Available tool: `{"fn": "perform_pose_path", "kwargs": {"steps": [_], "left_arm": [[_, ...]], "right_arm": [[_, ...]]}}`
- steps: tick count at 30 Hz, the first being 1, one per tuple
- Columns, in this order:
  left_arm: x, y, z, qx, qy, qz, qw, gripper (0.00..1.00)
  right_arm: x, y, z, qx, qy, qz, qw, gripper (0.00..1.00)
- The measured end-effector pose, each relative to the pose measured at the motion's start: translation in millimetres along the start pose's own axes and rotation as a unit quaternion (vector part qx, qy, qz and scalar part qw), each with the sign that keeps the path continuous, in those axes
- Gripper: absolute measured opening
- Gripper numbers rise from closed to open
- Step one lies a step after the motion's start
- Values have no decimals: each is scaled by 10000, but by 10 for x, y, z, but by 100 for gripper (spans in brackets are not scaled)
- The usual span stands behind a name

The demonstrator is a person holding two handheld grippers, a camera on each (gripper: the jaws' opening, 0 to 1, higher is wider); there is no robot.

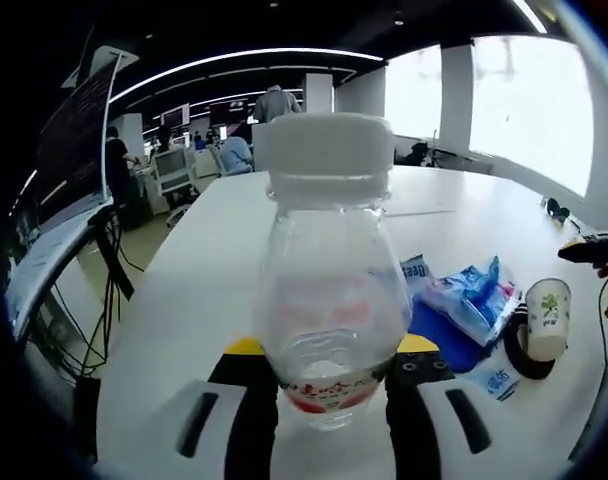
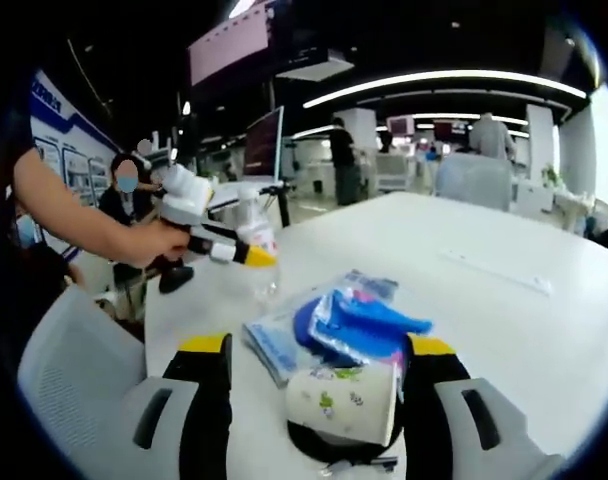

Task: Arrange the tabletop items into an orderly group along one side of the table until the central work area is clear of visible clutter.

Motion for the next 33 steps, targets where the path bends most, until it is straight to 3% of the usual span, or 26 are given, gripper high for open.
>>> {"fn": "perform_pose_path", "kwargs": {"steps": [15,33], "left_arm": [[-226,213,-81,31,32,36,10000,41],[-360,381,-277,-110,-34,92,9999,41]], "right_arm": [[-48,-248,152,252,84,202,9994,67],[-20,-288,107,214,70,234,9995,73]]}}
Point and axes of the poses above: the point that each gripper's makers call its tool centre point, and the gripper's own axes: y roughly forward along the fingers, z roughly to its right, x roughly out of its underside, the point moved 6 cm from there along -y, roughly backward along the fingers, and after that the axes turned 1 degree about -y, right-handed, at the moved point
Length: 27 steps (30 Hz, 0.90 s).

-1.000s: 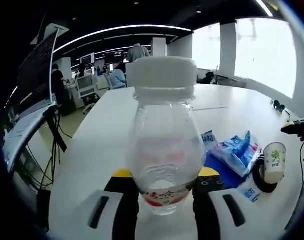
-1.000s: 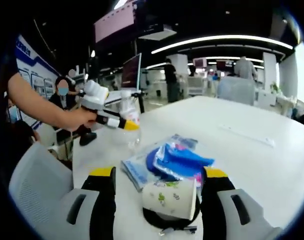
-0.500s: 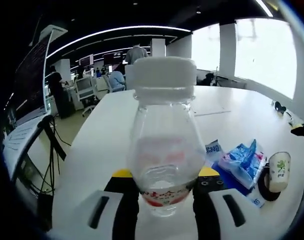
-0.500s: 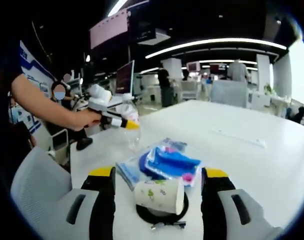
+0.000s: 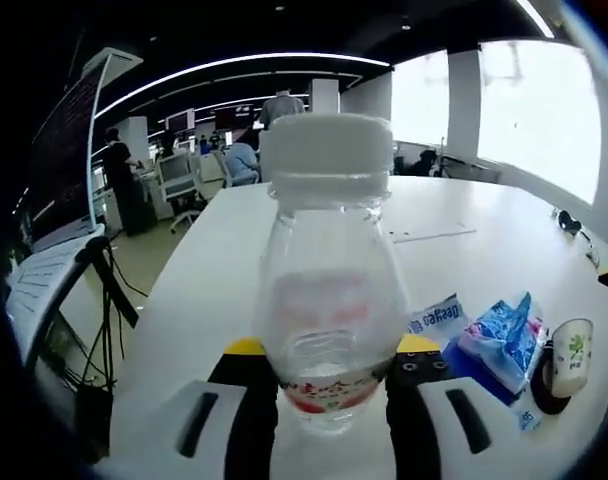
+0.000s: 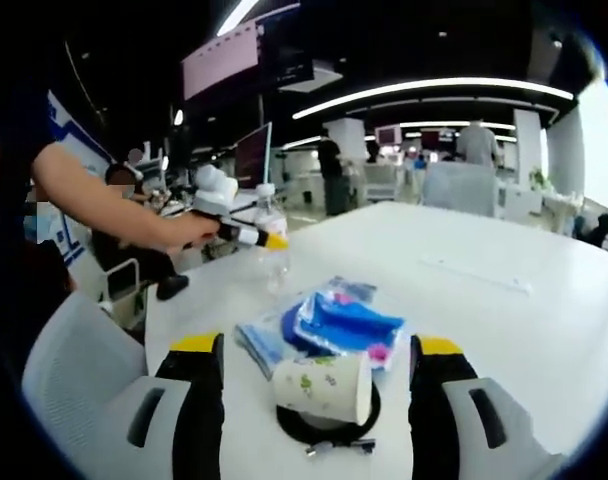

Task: Arrange the tabletop items into an orderly group along one side of the table until the central work area is clear of visible clutter.

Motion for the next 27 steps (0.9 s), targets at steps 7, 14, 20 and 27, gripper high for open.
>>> {"fn": "perform_pose_path", "kwargs": {"steps": [7,14,20,27], "left_arm": [[-19,42,3,18,47,6,10000,41],[2,102,-30,-9,44,-34,10000,41],[27,142,-83,-48,10,-70,10000,41],[74,210,-166,-109,-45,-129,9998,41]], "right_arm": [[1,-2,11,-9,-38,-26,10000,75],[-2,8,-7,-59,-64,-42,10000,76],[12,20,-28,-133,-29,-32,9999,79],[57,19,-58,-195,-19,-81,9998,79]]}}
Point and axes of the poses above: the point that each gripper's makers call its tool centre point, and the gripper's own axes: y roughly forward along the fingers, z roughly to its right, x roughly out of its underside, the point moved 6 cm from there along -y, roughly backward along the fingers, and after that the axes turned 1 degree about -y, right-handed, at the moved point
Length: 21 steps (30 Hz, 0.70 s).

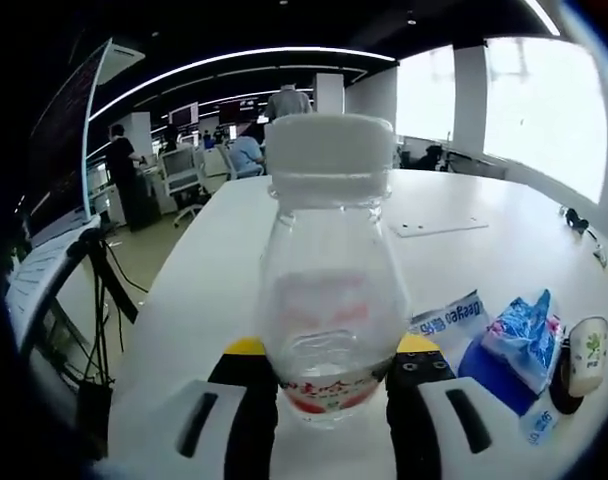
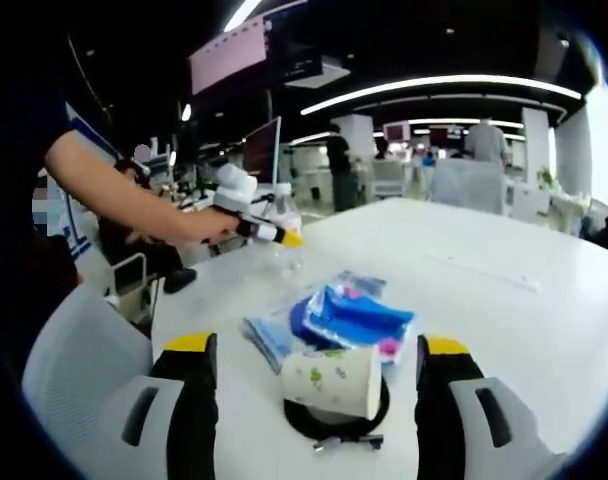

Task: Arrange the tabletop items into an orderly group along one side of the table until the central work area is clear of visible clutter.

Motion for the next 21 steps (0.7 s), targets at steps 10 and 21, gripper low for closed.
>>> {"fn": "perform_pose_path", "kwargs": {"steps": [10,21], "left_arm": [[75,64,-109,-35,-18,-36,10000,41],[-6,202,-275,-77,-16,32,10000,41]], "right_arm": [[43,-13,38,71,124,3,9999,80],[88,6,52,81,155,-89,9998,80]]}}
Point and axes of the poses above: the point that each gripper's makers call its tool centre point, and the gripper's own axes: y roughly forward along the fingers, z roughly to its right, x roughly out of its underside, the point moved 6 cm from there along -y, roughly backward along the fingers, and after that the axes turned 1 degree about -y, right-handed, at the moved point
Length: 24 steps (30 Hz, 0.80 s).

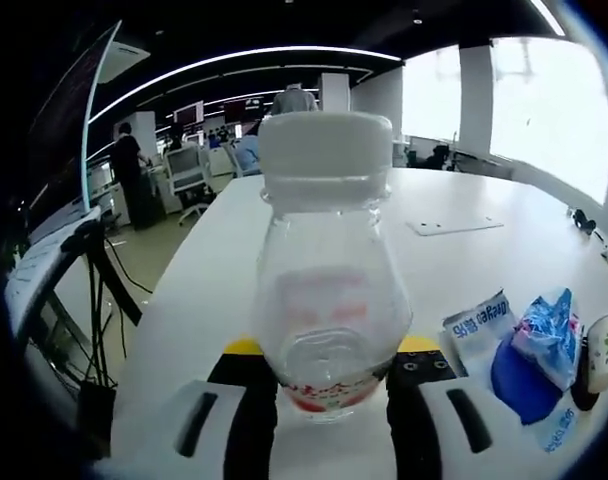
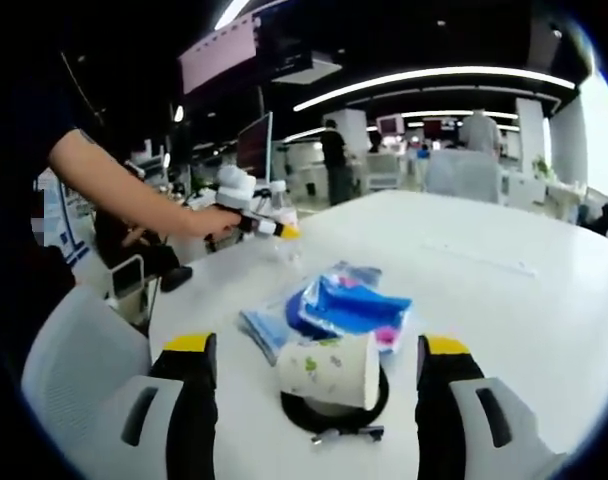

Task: Arrange the tabletop items into an orderly group along one side of the table until the central work area is clear of visible clutter.

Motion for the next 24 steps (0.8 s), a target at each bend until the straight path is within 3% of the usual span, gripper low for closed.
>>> {"fn": "perform_pose_path", "kwargs": {"steps": [24], "left_arm": [[-31,-63,42,24,180,-43,9998,43]], "right_arm": [[48,-45,25,70,12,-45,10000,80]]}}
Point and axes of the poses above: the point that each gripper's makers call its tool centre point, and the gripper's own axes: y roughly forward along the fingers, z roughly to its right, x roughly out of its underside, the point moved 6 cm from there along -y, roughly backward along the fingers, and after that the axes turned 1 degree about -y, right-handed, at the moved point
